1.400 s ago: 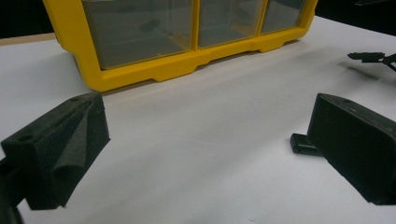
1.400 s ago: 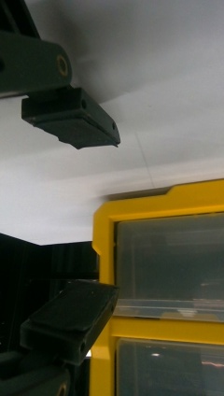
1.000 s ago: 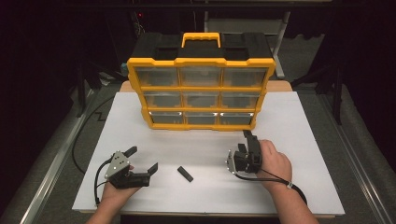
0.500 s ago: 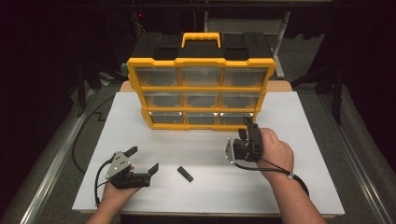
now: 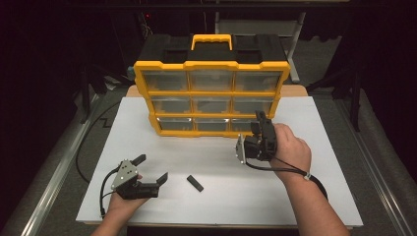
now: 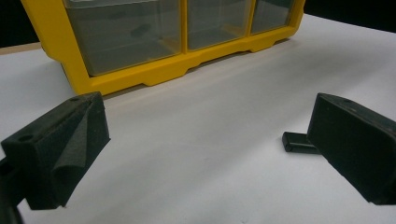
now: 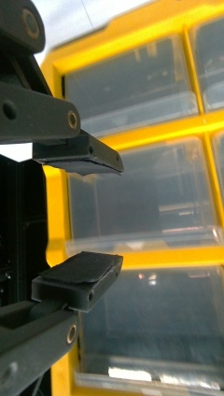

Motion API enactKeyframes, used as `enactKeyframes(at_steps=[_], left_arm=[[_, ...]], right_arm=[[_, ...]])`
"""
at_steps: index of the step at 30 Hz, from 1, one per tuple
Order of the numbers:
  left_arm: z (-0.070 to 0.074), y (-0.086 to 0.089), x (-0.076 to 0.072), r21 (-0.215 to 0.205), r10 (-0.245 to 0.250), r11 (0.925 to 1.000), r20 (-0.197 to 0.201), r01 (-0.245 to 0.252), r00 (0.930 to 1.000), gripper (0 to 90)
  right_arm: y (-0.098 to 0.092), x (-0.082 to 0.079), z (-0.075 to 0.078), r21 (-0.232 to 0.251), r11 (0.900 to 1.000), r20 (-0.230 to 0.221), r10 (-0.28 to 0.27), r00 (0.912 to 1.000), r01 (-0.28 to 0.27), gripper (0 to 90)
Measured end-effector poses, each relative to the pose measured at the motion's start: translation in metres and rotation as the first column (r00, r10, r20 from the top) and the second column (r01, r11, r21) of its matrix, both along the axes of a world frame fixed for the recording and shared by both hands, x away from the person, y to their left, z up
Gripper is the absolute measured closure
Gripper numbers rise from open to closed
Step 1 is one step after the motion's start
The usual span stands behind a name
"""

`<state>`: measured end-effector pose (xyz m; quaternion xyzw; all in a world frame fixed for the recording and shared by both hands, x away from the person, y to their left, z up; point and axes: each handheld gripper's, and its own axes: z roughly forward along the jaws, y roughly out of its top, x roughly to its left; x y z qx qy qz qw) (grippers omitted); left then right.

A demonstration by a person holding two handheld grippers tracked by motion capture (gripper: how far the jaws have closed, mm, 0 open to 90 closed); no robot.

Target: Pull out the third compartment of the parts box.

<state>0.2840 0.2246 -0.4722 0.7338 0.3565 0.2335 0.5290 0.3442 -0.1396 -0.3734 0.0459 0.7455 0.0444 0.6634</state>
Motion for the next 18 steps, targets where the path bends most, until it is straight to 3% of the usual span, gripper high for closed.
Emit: enactKeyframes(at_steps=[8,9,10,11,18], left_arm=[[0.001,0.002,0.0,-0.001,0.003,1.0,-0.002,-0.003,1.0,0.3],[0.0,0.002,0.0,-0.001,0.004,1.0,-0.003,-0.004,1.0,0.3],[0.0,0.002,0.001,0.001,0.006,1.0,-0.004,-0.006,1.0,0.3],[0.0,0.002,0.001,0.005,0.004,1.0,-0.003,-0.004,1.0,0.3],[0.0,0.002,0.001,0.002,0.005,1.0,-0.007,-0.005,1.0,0.3]], right_arm=[[0.006,0.004,0.017,-0.008,1.0,0.024,0.009,0.9997,-0.009,52.2],[0.006,0.005,0.021,-0.04,0.999,0.038,0.022,0.999,-0.02,52.4],[0.005,0.005,0.021,-0.002,1.0,0.036,0.01,0.9993,-0.01,52.9],[0.005,0.006,0.028,-0.019,1.0,0.051,0.016,0.9986,-0.015,53.6],[0.004,0.007,0.045,-0.02,1.0,0.069,0.014,0.9975,-0.013,58.1]])
